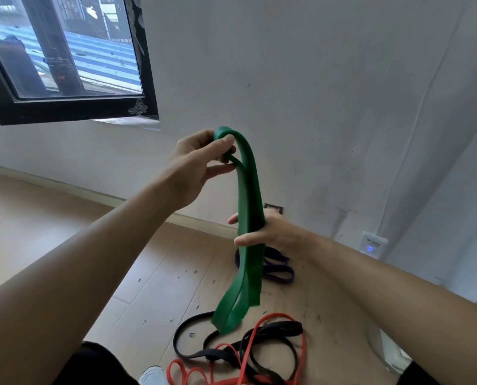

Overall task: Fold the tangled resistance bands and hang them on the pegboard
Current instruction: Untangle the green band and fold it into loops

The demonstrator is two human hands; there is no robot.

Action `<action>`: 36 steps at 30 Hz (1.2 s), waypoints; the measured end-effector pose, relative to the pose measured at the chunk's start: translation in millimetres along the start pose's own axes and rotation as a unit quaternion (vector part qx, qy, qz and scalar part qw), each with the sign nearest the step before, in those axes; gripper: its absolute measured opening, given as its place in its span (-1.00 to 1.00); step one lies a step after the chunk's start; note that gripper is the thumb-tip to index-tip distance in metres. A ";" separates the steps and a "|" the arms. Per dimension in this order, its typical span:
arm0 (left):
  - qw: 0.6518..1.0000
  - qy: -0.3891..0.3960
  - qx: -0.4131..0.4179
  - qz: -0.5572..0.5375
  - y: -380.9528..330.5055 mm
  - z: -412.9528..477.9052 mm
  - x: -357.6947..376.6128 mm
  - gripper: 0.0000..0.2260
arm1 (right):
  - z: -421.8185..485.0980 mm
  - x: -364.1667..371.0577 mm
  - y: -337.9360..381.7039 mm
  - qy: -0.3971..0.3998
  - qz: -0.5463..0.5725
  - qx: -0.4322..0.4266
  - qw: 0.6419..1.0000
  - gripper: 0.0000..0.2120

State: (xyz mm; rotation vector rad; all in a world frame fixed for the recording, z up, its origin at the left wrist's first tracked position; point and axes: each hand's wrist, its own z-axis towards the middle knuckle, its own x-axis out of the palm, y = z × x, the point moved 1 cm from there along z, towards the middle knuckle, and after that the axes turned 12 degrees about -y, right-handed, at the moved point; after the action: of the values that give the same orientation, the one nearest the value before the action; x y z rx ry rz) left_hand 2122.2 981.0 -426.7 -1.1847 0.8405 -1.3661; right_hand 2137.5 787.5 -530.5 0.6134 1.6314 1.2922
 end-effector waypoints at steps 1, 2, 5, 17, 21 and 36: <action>1.000 0.000 0.001 -0.011 -1.5 0.7 -4.6 -0.94 | 1.8 -0.7 -0.1 -0.008 0.007 0.002 1.000 -0.65; 1.000 -0.003 0.001 -0.023 -2.8 1.3 -9.2 -0.94 | 3.9 -2.0 -0.7 -0.018 0.018 0.007 1.000 -0.72; 0.998 -0.017 0.001 -0.060 -5.9 4.1 -21.1 -0.92 | 9.3 -3.3 -2.4 -0.033 0.038 0.008 0.999 -0.86; 0.986 -0.127 -0.103 0.018 41.5 10.4 -128.5 -0.76 | 17.6 -41.8 -8.3 -0.161 0.057 -0.020 0.985 -0.71; 0.950 -0.047 -0.207 0.230 86.1 -2.5 -140.5 -0.77 | 20.0 -47.0 -9.8 -0.197 0.056 -0.036 0.978 -0.73; 0.900 0.186 -0.011 0.394 87.9 -16.6 -7.1 -0.38 | 12.7 -57.3 6.8 -0.119 -0.114 -0.048 0.985 -0.47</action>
State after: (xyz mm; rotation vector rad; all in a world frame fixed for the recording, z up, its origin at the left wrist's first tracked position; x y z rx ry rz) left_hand 2129.5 971.7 -515.7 -0.4762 1.4174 -0.8950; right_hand 2172.8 748.4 -503.8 0.4865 1.3916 1.0794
